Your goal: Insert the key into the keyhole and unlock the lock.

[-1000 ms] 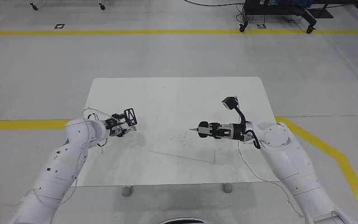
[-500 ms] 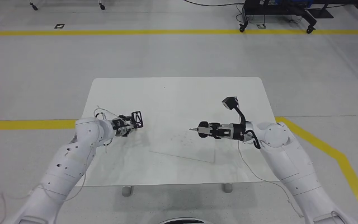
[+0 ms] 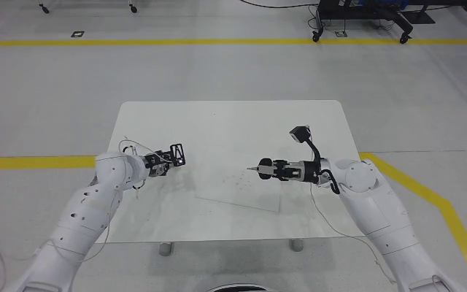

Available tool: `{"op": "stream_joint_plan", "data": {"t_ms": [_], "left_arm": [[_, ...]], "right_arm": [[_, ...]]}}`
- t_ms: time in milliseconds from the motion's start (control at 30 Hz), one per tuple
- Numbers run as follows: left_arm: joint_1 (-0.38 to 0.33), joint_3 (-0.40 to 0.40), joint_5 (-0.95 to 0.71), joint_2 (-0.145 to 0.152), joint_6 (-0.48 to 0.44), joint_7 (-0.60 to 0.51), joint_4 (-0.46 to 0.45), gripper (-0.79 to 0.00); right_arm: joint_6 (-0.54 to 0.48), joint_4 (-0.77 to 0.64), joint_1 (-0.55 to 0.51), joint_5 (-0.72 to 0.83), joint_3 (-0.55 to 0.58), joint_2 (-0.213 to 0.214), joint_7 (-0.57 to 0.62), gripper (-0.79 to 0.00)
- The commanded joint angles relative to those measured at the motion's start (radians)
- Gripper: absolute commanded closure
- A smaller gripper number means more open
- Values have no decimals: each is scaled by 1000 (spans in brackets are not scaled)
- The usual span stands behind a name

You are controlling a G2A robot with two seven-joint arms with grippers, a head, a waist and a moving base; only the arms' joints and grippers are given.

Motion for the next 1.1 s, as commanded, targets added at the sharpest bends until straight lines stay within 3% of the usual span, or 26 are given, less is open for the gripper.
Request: {"op": "stream_joint_plan", "data": {"t_ms": [0, 133, 233, 467, 667, 1000, 1067], "left_arm": [[2, -21, -41, 3, -29, 2, 2, 0], [-7, -56, -162, 6, -142, -37, 17, 0], [-15, -44, -267, 7, -152, -100, 22, 0], [-41, 35, -509, 36, -152, -143, -4, 0], [-132, 161, -626, 62, -152, -222, -11, 0], [-132, 161, -626, 62, -152, -222, -11, 0], [-121, 154, -722, 59, -152, -143, 18, 0]], "right_arm": [[0, 0, 0, 0, 0, 0, 0, 0], [0, 0, 0, 0, 0, 0, 0, 0], [0, 0, 0, 0, 0, 0, 0, 0], [0, 0, 0, 0, 0, 0, 0, 0], [0, 0, 0, 0, 0, 0, 0, 0], [0, 0, 0, 0, 0, 0, 0, 0], [0, 0, 0, 0, 0, 0, 0, 0]]}}
